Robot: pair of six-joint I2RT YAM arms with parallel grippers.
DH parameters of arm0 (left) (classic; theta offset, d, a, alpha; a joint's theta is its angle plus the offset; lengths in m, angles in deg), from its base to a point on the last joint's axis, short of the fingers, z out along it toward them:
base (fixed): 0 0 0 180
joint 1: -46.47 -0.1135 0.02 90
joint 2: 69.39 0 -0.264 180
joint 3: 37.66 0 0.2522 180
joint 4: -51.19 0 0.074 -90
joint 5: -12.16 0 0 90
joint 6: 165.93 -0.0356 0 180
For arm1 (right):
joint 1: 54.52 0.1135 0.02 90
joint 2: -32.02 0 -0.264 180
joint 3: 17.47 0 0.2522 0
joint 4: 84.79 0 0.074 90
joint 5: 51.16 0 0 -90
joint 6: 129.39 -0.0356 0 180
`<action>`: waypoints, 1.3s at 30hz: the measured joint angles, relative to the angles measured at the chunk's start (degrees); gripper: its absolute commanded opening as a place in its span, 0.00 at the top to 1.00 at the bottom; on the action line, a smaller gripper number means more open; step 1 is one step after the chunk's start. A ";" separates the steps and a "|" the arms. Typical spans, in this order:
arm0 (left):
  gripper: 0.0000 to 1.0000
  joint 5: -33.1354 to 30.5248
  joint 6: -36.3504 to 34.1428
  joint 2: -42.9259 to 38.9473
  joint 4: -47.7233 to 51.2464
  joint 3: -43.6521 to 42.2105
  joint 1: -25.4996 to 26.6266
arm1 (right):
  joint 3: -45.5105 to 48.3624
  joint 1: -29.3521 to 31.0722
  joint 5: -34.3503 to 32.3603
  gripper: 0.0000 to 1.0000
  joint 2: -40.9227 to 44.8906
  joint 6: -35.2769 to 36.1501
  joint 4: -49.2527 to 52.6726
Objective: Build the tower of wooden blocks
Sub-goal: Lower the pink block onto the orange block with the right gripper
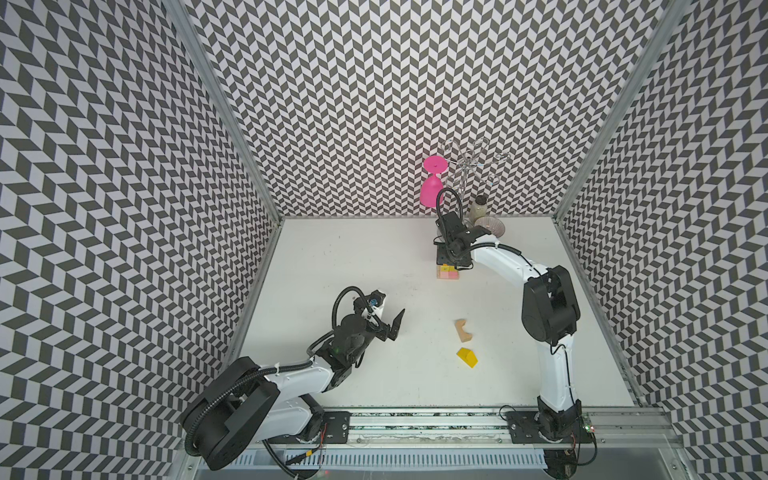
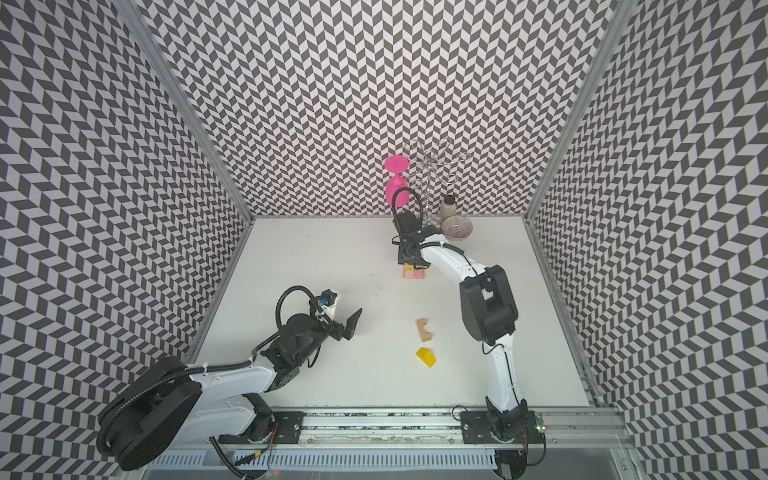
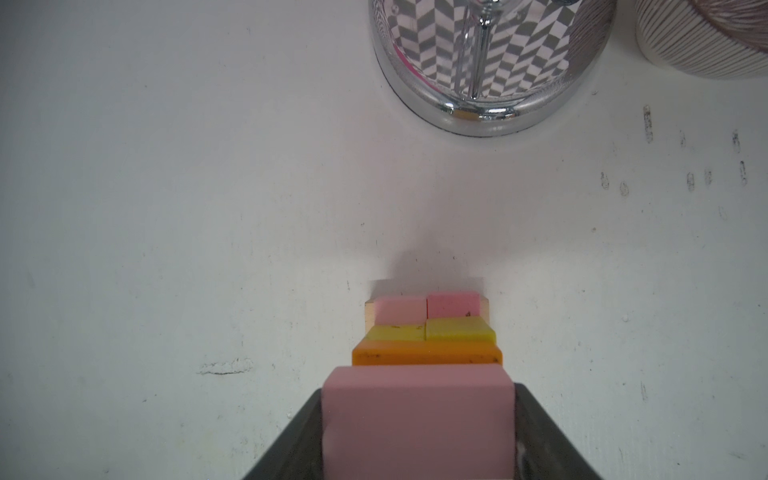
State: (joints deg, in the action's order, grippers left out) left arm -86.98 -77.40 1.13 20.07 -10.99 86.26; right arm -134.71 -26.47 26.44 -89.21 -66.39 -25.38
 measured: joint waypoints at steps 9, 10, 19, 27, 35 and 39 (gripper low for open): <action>0.00 -0.15 -0.11 0.02 0.00 0.02 0.00 | -0.31 0.00 -0.52 0.47 -0.11 0.07 0.68; 0.00 -0.15 -0.13 0.04 0.00 0.02 0.02 | -0.35 0.00 -0.66 0.46 -0.11 0.04 0.68; 0.00 -0.20 -0.20 0.61 0.02 0.09 0.33 | -1.38 0.00 -1.07 0.42 -1.05 0.63 1.14; 0.00 -0.20 -0.22 0.63 0.02 0.09 0.37 | -1.40 0.00 -1.07 0.37 -1.07 1.05 1.33; 0.00 -0.22 -0.22 0.63 0.02 0.09 0.37 | -1.46 0.00 -1.07 0.30 -1.07 1.11 1.51; 0.00 -0.22 -0.24 0.72 0.02 0.09 0.50 | -1.51 0.00 -1.05 0.29 -1.07 1.14 1.51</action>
State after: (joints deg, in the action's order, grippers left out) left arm -87.20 -77.64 1.85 20.09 -10.90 86.76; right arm -136.22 -26.47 25.39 -90.28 -65.26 -23.87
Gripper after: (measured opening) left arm 0.998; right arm 0.712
